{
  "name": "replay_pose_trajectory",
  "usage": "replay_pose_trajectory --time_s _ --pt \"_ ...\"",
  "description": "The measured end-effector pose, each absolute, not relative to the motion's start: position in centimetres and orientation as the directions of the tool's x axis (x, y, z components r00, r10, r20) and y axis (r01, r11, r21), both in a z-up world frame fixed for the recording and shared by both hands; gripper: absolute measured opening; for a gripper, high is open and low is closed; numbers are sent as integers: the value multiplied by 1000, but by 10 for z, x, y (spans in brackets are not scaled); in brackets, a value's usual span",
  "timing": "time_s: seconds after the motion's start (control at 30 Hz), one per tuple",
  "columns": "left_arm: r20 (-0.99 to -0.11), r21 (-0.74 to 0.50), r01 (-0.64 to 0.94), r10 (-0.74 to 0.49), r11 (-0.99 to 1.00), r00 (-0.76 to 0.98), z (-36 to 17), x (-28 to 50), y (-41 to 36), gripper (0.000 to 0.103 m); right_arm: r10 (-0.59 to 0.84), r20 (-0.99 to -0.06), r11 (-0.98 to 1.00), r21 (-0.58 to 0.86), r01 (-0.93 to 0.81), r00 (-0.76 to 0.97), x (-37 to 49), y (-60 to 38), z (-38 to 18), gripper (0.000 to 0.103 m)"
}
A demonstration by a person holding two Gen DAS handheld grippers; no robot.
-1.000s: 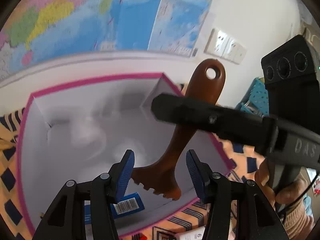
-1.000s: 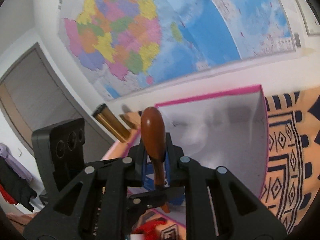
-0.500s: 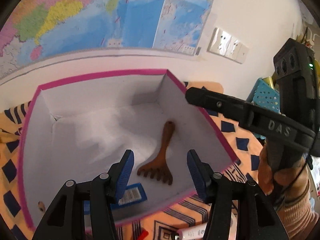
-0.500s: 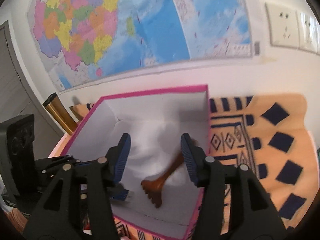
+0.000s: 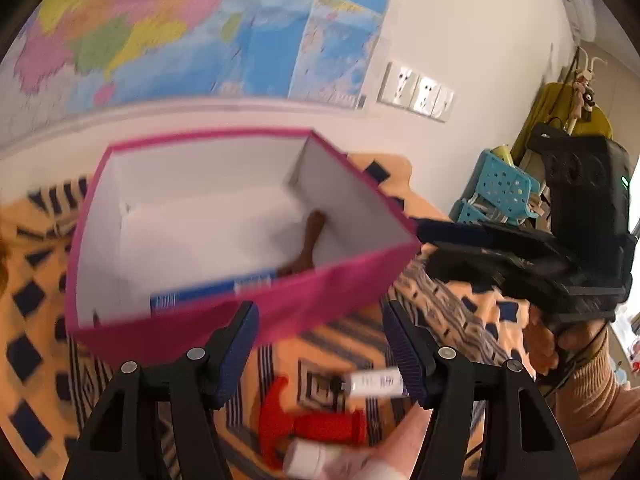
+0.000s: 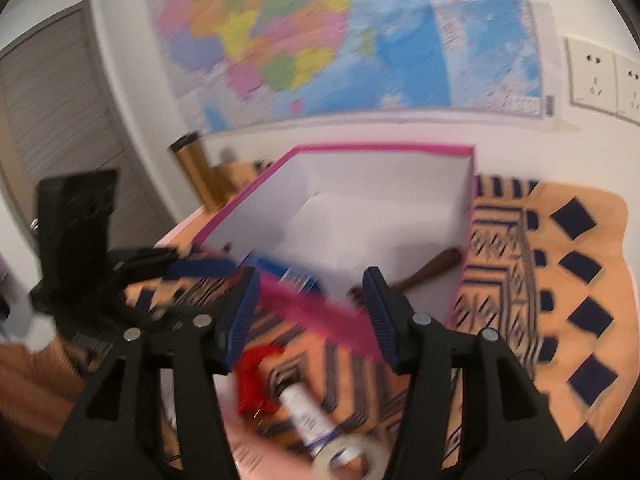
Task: Organize rigid objects
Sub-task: 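Grasp the red T-handle corkscrew with the right gripper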
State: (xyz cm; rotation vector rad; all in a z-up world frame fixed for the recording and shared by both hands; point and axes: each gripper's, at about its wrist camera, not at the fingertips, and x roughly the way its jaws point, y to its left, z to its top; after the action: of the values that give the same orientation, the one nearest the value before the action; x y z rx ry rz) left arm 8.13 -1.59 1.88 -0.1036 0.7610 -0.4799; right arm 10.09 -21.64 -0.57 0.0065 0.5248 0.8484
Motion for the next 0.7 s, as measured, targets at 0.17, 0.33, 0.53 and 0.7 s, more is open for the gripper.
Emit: replay_pose_trajectory --time_s 0.17,0.33,0.53,0.7 --pt "-674 -293 331 -439 897 594 -7 69 -4 66 723 -517 620 194 -760 457 78 -199 -34 55" --pt "-710 -296 301 -420 906 566 -29 51 -2 66 711 -596 590 217 -778 373 71 -182 -65 46" --pt "-724 -311 283 -419 907 547 -44 36 0 66 687 -655 567 212 -796 315 70 -165 -85 41" --pt "-728 -325 266 -419 908 542 -50 34 5 66 645 -707 569 189 -801 291 77 -152 -97 38"
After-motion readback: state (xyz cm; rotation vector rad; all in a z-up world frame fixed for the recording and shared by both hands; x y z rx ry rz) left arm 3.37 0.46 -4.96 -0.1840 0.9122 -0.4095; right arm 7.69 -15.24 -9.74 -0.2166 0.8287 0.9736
